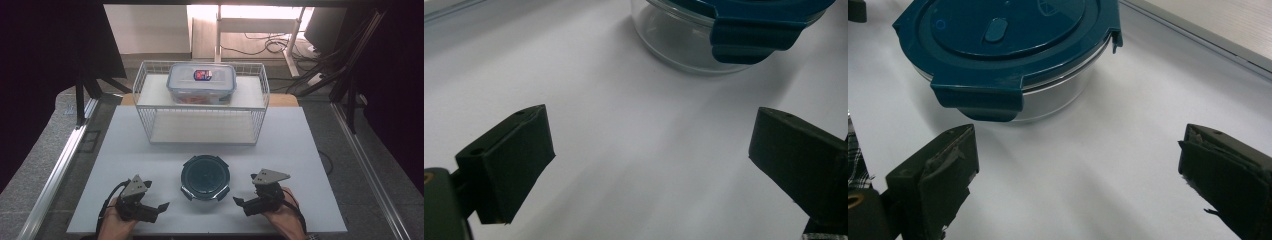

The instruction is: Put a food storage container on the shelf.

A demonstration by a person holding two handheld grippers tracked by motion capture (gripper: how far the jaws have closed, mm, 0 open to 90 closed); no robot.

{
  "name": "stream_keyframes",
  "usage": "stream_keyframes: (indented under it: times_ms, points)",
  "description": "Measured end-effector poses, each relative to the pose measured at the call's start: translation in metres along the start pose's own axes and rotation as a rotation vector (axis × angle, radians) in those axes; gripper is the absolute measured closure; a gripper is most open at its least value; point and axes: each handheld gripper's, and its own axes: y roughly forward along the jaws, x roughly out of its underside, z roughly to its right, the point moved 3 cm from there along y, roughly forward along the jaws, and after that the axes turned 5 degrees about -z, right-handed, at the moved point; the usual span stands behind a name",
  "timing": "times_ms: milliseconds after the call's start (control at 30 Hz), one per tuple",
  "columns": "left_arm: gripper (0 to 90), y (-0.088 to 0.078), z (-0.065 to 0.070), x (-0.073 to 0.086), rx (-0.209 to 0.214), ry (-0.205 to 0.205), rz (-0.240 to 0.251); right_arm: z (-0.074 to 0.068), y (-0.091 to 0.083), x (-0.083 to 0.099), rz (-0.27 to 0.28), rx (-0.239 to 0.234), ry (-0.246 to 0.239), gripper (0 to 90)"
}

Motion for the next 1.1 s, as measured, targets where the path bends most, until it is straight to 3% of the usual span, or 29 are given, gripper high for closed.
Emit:
stream_keyframes:
  times_ms: [167,267,333,367,400,433,467,533,600,700,800,833,867,933,1100]
  points:
    - [2.8,0.002,0.005,-0.003,0.01,-0.012,-0.012,0.0,0.001,-0.002,-0.005,0.008,0.017,3.0]
    - [3.1,0.002,0.008,-0.007,0.041,-0.032,0.008,0.0,0.001,-0.003,-0.014,0.011,0.04,1.1]
    - [4.8,0.0,0.01,-0.009,0.038,-0.03,0.024,0.0,0.0,-0.004,-0.017,0.011,0.07,4.4]
    - [5.8,0.0,0.011,-0.009,0.037,-0.028,0.028,-0.002,0.0,-0.004,-0.019,0.013,0.067,11.9]
    - [6.8,0.0,0.012,-0.01,0.037,-0.026,0.031,-0.003,-0.002,-0.004,-0.025,0.033,0.052,26.5]
    - [8.0,0.0,0.012,-0.01,0.037,-0.025,0.03,-0.004,-0.003,-0.005,-0.038,0.028,0.041,44.4]
    - [9.9,0.0,0.013,-0.01,0.038,-0.022,0.03,-0.006,-0.003,-0.005,-0.057,-0.001,0.036,56.3]
    - [14.0,0.001,0.014,-0.011,0.049,-0.026,0.032,-0.007,0.001,-0.005,-0.075,-0.017,0.025,72.0]
    - [17.8,0.002,0.016,-0.012,0.081,-0.036,0.036,-0.006,0.007,-0.006,-0.086,-0.003,0.007,80.2]
    - [22.7,0.006,0.02,-0.013,0.113,-0.034,0.027,-0.006,0.015,-0.013,-0.077,-0.027,-0.009,85.5]
    - [25.3,0.01,0.025,-0.014,0.101,-0.004,-0.002,-0.012,0.02,-0.018,-0.085,-0.07,-0.035,88.9]
    - [26.5,0.011,0.026,-0.014,0.098,-0.001,-0.006,-0.014,0.021,-0.018,-0.094,-0.048,-0.052,89.1]
    - [27.2,0.011,0.026,-0.014,0.092,0.002,-0.01,-0.015,0.021,-0.018,-0.095,-0.047,-0.051,89.1]
    - [28.8,0.011,0.025,-0.014,0.084,0.0,-0.013,-0.018,0.021,-0.017,-0.099,-0.091,-0.036,89.1]
    - [33.2,0.007,0.017,-0.012,0.061,-0.028,-0.006,-0.051,0.029,-0.017,-0.124,-0.188,-0.093,89.1]
